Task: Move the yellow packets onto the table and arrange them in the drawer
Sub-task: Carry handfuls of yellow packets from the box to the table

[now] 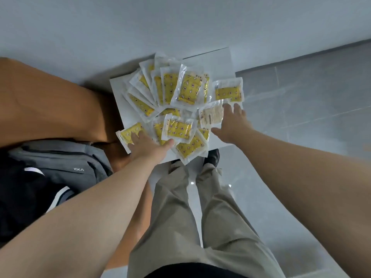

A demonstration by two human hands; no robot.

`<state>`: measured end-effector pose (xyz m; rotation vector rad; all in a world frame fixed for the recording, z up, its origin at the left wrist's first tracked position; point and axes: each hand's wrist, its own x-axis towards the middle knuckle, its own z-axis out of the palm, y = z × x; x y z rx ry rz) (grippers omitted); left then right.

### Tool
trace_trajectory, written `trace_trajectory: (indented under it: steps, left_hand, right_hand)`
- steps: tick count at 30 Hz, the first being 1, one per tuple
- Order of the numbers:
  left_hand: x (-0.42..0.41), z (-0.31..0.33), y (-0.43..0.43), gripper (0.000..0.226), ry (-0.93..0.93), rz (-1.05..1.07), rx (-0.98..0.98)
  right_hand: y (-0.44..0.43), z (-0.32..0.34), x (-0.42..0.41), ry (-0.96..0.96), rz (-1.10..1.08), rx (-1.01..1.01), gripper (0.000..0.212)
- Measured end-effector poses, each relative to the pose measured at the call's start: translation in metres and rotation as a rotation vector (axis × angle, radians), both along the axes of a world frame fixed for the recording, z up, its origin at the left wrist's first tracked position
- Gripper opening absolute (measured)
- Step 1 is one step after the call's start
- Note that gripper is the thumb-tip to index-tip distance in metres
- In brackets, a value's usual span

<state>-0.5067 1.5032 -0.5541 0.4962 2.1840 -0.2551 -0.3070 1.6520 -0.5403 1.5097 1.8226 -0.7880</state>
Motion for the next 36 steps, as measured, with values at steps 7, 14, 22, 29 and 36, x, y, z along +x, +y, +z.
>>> trace_trajectory:
  steps: [7, 14, 22, 29, 36]
  left_hand:
    - [-0.009, -0.054, 0.015, 0.148, 0.109, 0.163, -0.032]
    - [-0.003, -0.073, 0.016, 0.147, 0.088, 0.183, 0.029]
    - [0.009, -0.068, 0.018, 0.122, 0.197, 0.119, 0.043]
    - [0.007, -0.069, 0.013, 0.108, 0.208, 0.112, 0.074]
    - [0.005, -0.068, 0.014, 0.104, 0.183, 0.169, 0.057]
  right_hand:
    - [0.060, -0.067, -0.018, -0.048, 0.054, 0.069, 0.131]
    - [0.050, -0.091, -0.021, -0.043, 0.011, 0.109, 0.126]
    - [0.021, -0.081, -0.016, 0.019, -0.203, 0.100, 0.107]
    - [0.007, -0.078, -0.012, -0.023, -0.275, 0.094, 0.110]
    - [-0.007, -0.078, -0.022, 0.034, -0.735, 0.020, 0.118]
